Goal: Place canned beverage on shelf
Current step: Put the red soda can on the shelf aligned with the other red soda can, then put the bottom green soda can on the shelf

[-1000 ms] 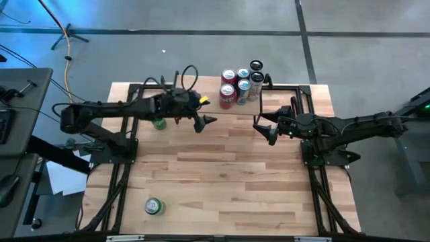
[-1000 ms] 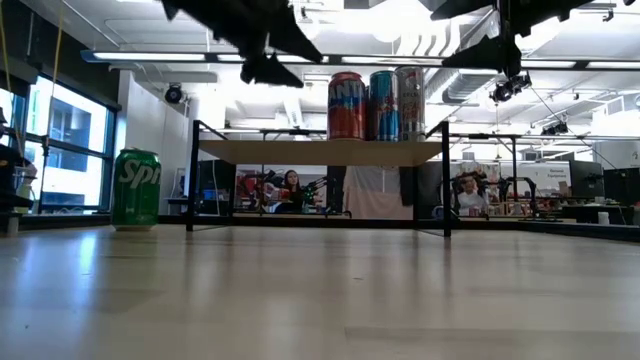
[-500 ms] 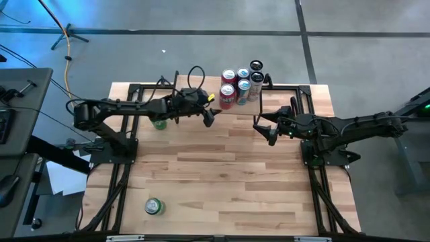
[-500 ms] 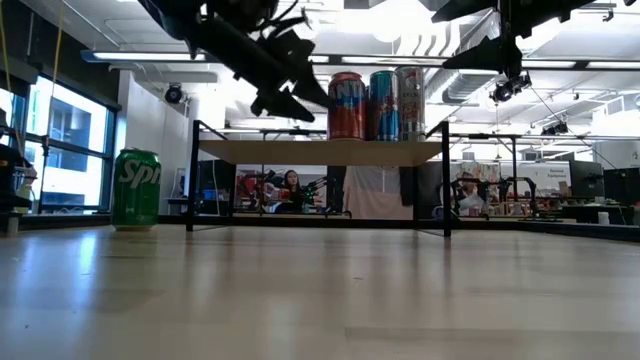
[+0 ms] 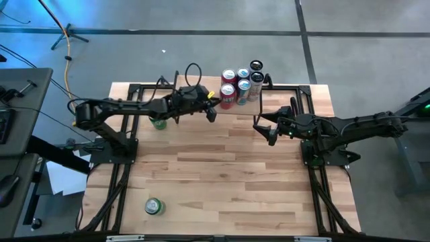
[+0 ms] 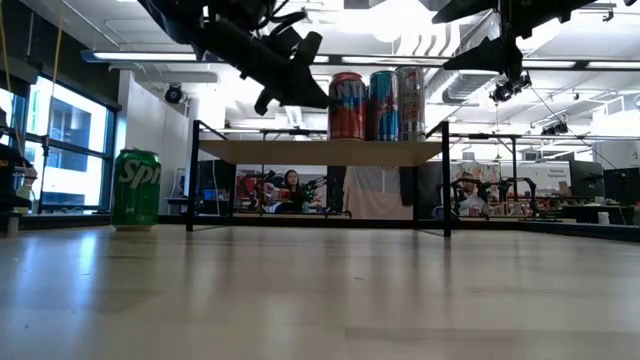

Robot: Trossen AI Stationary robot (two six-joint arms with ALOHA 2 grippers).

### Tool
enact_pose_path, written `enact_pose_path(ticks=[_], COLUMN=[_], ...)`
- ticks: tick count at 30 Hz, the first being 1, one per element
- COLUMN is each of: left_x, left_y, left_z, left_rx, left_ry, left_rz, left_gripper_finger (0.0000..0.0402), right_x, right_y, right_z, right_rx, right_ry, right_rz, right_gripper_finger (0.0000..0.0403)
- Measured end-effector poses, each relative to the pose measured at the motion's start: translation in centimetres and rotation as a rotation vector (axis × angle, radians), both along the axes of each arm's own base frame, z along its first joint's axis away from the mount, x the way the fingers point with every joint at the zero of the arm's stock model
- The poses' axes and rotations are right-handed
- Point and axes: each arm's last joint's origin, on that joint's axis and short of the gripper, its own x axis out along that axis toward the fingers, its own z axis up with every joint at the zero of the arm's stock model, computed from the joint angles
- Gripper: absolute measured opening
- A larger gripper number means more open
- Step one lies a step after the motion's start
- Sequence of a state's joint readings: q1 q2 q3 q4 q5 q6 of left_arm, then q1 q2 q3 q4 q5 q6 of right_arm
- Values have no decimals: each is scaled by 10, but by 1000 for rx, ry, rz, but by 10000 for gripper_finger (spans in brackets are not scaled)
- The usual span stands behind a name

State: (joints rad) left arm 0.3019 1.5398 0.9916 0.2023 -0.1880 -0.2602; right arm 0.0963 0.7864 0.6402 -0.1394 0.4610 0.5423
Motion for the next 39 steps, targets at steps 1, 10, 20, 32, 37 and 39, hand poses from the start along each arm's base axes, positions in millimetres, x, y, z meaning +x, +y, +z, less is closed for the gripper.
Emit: enact_pose_path(ticks=[1, 10, 20, 32, 37, 39], left_x=[1, 14, 12, 12, 12, 9], left_y=[0, -5, 5, 7, 4, 2], left_z=[-1, -15, -14, -13, -12, -7], left_rx=[-9, -53, -45, -52, -61, -60], left_ry=[1, -29, -51, -62, -65, -67], left_rz=[-7, -34, -2, -23, -35, -62], left_gripper_finger=[1, 0, 0, 0, 0, 0], right_x=[0, 0, 0, 0, 0, 0], right_y=[0, 0, 0, 0, 0, 0], right_z=[0, 0, 0, 0, 0, 0], right_rx=[0, 0, 0, 0, 0, 0], right_ry=[0, 0, 1, 1, 2, 2], right_rz=[0, 0, 0, 0, 0, 0], right_gripper_finger=[360, 360, 360, 360, 360, 360])
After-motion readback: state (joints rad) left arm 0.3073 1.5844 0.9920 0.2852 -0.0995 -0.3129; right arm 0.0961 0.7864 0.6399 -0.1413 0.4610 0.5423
